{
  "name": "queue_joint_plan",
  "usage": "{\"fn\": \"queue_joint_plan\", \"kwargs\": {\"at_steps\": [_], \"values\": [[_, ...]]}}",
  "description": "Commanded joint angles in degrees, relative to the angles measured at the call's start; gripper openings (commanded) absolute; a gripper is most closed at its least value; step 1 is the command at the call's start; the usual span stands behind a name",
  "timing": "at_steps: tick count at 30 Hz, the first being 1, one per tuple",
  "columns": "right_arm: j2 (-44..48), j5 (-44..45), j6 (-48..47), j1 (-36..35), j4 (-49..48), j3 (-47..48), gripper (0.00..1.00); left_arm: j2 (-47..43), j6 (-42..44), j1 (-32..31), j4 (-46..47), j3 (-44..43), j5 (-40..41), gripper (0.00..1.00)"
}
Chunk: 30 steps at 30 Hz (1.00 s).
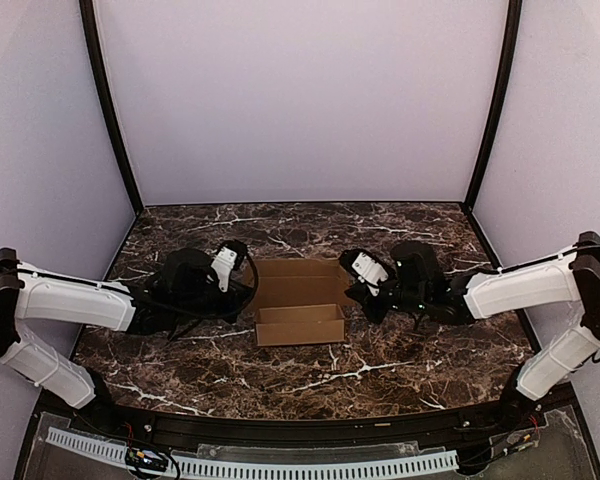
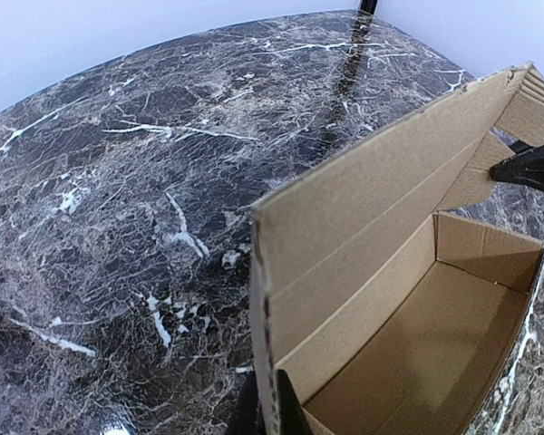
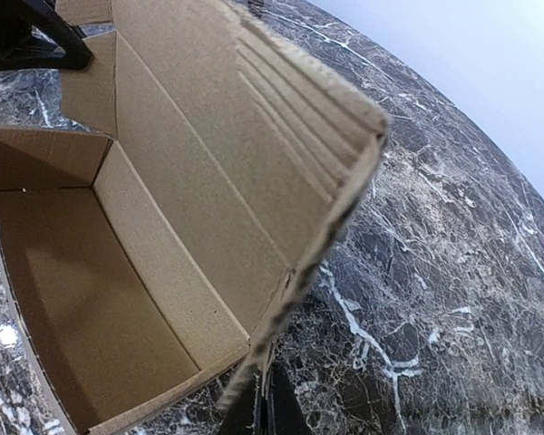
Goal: Fold the paper box
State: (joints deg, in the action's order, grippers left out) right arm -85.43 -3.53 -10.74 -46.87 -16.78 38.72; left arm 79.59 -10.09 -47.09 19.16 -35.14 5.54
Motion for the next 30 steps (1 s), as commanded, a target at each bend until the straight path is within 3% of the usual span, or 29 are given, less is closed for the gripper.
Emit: {"fn": "queue_joint_plan", "kwargs": {"at_steps": [1, 11, 18, 30], "values": [[1.9, 12.0, 1.5, -5.8, -5.2, -1.3, 0.00, -0.7, -5.9, -0.5, -3.6, -2.7, -1.5, 0.01], [2.6, 23.8, -0.1, -14.2, -15.3, -4.8, 0.00, -3.6, -8.4, -0.9, -5.5, -3.5, -1.8, 0.01], [2.6, 25.5, -2.2, -17.1, -20.1, -5.9, 0.00, -5.1, -10.7, -1.5, -8.3, -4.7, -2.6, 0.01], [-1.4, 35.9, 10.4, -21.4, -18.3, 0.1, 0.00, -3.8, -19.0, -4.9, -7.5, -3.3, 2.0, 0.01]]}}
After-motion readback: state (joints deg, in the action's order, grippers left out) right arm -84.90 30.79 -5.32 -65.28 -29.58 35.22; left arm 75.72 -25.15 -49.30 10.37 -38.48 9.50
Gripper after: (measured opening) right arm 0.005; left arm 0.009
